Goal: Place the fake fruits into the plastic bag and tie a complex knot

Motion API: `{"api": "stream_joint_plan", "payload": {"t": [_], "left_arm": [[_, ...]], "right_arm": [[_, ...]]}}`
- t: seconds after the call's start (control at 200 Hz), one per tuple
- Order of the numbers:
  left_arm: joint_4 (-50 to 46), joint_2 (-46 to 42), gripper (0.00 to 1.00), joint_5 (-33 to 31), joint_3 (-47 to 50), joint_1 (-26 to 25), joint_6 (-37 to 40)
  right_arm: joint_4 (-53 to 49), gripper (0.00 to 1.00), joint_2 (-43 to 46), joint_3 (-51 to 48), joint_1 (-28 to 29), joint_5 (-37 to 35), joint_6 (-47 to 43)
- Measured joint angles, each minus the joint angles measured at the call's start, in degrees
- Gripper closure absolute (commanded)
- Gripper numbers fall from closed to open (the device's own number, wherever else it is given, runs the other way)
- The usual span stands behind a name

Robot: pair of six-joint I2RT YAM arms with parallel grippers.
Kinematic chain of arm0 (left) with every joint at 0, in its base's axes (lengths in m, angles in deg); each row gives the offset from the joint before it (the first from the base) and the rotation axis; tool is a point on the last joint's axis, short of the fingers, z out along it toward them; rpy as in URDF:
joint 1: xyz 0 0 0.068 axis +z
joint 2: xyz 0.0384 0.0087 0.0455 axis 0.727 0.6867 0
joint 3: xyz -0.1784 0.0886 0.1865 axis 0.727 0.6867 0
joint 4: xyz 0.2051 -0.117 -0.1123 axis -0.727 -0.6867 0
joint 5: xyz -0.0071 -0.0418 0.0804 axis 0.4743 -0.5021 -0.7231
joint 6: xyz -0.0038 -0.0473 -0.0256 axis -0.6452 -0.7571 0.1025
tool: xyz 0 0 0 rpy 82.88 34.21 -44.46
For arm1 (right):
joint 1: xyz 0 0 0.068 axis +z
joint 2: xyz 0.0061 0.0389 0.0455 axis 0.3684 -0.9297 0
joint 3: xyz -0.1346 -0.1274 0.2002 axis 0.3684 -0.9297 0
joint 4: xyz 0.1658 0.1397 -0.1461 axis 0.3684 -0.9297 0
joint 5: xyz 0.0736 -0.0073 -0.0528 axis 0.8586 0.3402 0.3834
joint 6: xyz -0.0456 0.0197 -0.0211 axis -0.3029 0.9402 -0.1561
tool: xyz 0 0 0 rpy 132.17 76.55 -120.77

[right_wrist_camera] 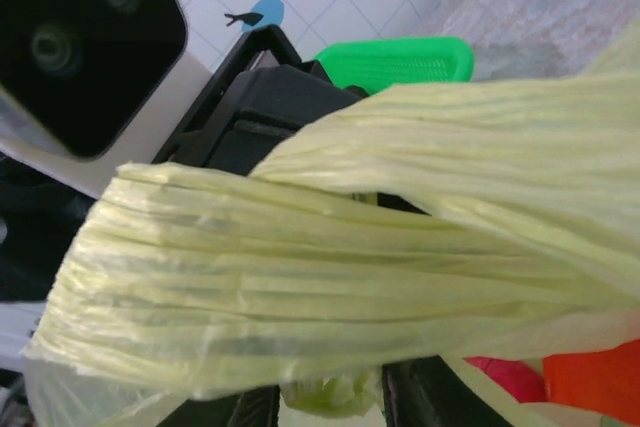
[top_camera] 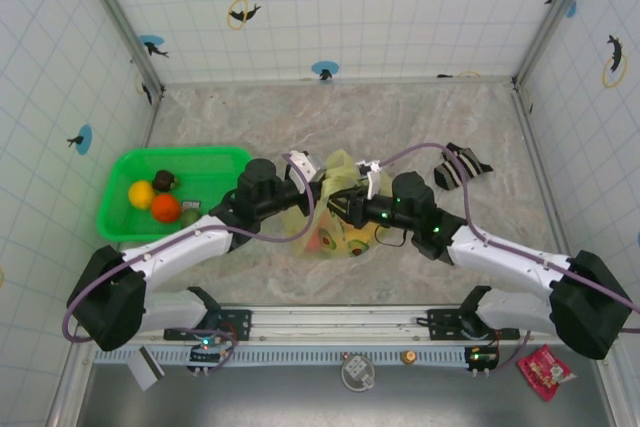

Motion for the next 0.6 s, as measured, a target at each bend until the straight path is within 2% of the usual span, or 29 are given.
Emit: {"api": "stream_joint_plan", "payload": {"t": [0.15,0.36,0.601], "left_arm": [[0.0,0.0,1.0,-0.6,0.0,0.0,0.0],[0.0,0.0,1.0,-3.3,0.0,0.0,0.0],[0.0,-0.5,1.0,-8.9,0.0,-0.3,0.0]], "right_arm": [[0.2,1.0,0.3,0.1,-0.3,-0.1,-1.1],[-2.9,1.0,5.1,-1.5,-1.0,-2.0,-1.9],[-10.8,1.0,10.8,-3.8,-1.5,-5.9,-3.5]]}}
